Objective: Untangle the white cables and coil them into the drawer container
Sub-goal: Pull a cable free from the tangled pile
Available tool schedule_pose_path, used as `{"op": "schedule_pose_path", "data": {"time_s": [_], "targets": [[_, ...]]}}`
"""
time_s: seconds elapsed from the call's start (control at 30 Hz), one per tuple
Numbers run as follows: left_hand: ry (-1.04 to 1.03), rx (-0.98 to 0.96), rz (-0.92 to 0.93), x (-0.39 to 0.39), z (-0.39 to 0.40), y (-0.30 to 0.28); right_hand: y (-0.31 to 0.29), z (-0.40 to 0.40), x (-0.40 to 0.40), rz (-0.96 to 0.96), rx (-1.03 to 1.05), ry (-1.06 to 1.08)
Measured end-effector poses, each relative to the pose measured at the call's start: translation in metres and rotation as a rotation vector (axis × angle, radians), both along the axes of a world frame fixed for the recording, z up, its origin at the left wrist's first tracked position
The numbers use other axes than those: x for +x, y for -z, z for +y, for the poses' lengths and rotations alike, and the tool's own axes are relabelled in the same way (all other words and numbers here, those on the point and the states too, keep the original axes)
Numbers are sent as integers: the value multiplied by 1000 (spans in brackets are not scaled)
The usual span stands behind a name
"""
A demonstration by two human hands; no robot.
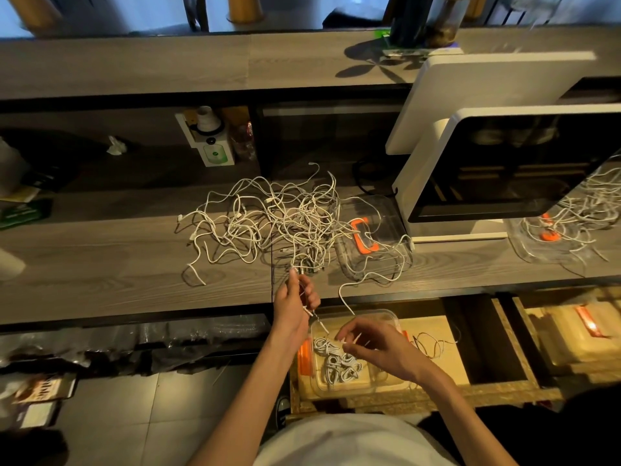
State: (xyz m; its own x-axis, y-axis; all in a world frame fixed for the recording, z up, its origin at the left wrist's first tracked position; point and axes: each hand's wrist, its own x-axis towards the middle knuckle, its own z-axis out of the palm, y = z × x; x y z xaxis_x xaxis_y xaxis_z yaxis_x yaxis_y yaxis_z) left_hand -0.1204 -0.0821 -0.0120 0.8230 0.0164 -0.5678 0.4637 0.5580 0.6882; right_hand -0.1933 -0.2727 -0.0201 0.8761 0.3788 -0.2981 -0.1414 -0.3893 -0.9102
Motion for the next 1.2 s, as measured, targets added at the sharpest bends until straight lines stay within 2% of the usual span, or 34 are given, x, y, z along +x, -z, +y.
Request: {"op": "schedule_pose_path", "data": {"time_s": [0.17,0.37,0.47,0.63,0.8,0.87,0.97,1.1,1.2], "targets": [[160,227,-57,-4,2,5,-21,5,4,25,85,-17],[499,415,-41,-16,-6,-5,-32,17,17,-40,289,314],[612,304,-17,-19,-10,-9,-31,20,24,-90,312,452],[836,138,-65,-22,-10,-17,-25,16,30,-139,243,476],[1032,143,-216,-25,-2,-20,-28,9,34,-151,236,452],[1036,107,-228,-25,-1,-19,-29,5,36,-148,224,411],[932,53,-218,-23,3,-20,-29,-6,36,-151,185,391],[689,207,-280,-12,14,-16,-27,-30,31,-176,15,369],[479,223,-302,-6,21,-8,-24,-40,25,-203,-32,313]]}}
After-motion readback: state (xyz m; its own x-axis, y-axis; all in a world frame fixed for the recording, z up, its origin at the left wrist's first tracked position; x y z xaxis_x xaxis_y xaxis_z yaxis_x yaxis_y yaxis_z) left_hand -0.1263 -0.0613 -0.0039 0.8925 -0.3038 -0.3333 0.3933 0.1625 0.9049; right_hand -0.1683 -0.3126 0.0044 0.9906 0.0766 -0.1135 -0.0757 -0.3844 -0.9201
